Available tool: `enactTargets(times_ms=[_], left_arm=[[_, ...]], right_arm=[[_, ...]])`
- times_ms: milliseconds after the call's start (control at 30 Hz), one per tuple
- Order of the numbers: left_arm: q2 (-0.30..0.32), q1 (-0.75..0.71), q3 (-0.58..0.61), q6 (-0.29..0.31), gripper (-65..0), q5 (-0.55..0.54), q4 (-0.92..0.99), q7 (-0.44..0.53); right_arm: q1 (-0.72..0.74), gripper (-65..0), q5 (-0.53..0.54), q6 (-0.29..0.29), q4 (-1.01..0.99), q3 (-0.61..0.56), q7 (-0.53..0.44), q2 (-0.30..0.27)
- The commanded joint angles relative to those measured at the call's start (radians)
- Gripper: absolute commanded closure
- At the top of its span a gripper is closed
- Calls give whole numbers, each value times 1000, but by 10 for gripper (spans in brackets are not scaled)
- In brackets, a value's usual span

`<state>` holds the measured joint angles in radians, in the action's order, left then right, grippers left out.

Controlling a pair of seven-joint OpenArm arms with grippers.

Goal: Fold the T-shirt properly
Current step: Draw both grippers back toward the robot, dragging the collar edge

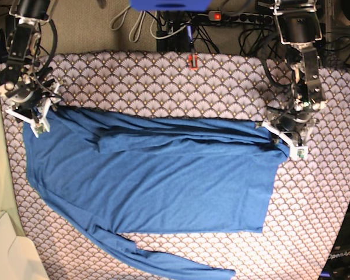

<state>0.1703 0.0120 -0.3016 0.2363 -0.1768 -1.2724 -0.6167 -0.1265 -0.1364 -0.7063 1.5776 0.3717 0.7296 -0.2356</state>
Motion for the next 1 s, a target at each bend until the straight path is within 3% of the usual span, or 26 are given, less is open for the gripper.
enactTargets(times_ms=[0, 300, 400, 600, 867, 967], left_arm=[[-15, -19, 11, 18, -171, 0, 24, -128], [-10, -20, 11, 18, -168, 0, 24, -130], [-10, -27, 11, 18, -152, 0, 13, -130], [-8, -28, 9, 18, -3, 0, 12, -130], [-2, -31, 6, 18, -4, 1, -5, -137], [18, -42, 6, 18, -4, -7, -69, -203]], right_arm=[[17, -384, -2, 8, 0, 6, -18, -23], [35, -356, -2, 8, -59, 10, -100, -35], [35, -264, -2, 8, -59, 10, -100, -35], [35, -3, -2, 8, -53, 10, -100, -37], [27, 0, -2, 8, -23, 11, -100, -43], [26, 0, -2, 8, 8, 13, -94, -43]])
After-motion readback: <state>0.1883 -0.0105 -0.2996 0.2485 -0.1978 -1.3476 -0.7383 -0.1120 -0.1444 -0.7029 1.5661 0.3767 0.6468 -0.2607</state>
